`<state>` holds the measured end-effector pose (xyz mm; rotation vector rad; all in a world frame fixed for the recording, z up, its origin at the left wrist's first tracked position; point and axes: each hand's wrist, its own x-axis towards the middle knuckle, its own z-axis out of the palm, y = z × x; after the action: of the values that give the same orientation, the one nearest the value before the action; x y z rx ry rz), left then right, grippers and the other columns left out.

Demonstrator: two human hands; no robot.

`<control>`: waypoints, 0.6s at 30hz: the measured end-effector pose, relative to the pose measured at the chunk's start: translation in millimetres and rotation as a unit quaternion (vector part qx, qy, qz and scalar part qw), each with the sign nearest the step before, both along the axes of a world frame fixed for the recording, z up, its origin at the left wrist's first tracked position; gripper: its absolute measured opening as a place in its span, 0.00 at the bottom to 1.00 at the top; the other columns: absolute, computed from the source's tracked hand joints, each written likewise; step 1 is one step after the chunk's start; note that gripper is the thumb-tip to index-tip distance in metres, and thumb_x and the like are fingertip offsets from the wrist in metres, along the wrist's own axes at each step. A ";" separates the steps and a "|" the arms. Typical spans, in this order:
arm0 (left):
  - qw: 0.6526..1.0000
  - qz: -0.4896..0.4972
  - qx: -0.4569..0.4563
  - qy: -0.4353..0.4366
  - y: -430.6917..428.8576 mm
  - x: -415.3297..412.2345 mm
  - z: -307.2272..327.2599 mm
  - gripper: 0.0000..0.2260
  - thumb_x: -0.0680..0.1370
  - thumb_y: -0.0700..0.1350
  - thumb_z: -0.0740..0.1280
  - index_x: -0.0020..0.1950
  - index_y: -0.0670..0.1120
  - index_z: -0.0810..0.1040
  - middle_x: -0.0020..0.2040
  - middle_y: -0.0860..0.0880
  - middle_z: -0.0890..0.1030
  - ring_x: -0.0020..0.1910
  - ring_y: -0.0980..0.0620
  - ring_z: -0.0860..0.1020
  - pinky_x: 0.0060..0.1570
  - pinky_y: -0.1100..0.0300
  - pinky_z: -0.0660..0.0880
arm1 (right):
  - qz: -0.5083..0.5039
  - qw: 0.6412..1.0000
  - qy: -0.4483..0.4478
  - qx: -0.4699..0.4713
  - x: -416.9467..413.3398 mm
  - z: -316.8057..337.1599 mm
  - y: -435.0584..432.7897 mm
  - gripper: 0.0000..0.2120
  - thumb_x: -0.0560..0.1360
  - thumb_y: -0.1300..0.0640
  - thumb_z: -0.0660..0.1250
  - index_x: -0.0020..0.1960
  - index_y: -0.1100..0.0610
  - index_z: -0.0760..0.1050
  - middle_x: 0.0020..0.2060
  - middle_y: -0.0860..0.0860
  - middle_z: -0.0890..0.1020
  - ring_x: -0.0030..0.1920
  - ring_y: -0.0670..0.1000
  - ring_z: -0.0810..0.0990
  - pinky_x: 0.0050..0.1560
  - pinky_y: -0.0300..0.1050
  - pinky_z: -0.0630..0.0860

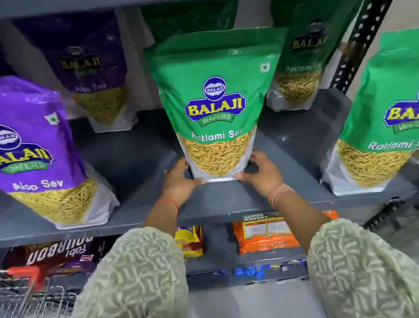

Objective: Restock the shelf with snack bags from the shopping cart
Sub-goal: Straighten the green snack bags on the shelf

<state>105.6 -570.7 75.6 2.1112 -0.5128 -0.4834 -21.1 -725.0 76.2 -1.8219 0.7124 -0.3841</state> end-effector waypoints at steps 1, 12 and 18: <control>1.000 0.006 -0.017 0.002 5.7 -4.8 -2.2 0.24 0.65 0.39 0.74 0.59 0.46 0.72 0.62 0.39 0.78 0.63 0.39 0.74 0.64 0.43 0.70 | -0.011 1.000 0.003 -0.011 -6.7 -2.2 4.4 0.23 0.64 0.62 0.75 0.56 0.57 0.72 0.55 0.56 0.81 0.55 0.55 0.78 0.59 0.46 0.73; 0.998 0.012 -0.053 -0.027 56.9 -54.6 -3.5 0.29 0.64 0.39 0.76 0.63 0.39 0.74 0.63 0.41 0.77 0.63 0.47 0.74 0.65 0.52 0.71 | 0.017 0.993 0.008 -0.114 -56.9 -12.8 40.6 0.21 0.67 0.53 0.72 0.58 0.53 0.72 0.56 0.54 0.80 0.60 0.59 0.72 0.61 0.60 0.71; 0.999 -0.002 -0.030 -0.034 59.2 -51.9 1.3 0.28 0.62 0.41 0.77 0.61 0.40 0.76 0.60 0.42 0.80 0.61 0.47 0.77 0.65 0.49 0.71 | 0.019 0.989 0.022 -0.143 -56.4 -12.2 40.9 0.23 0.66 0.55 0.72 0.60 0.52 0.71 0.59 0.52 0.79 0.64 0.61 0.70 0.67 0.62 0.66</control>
<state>53.7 -511.5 77.0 2.0742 -0.5634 -0.3950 -77.5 -684.2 64.0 -2.1164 0.6783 -0.4386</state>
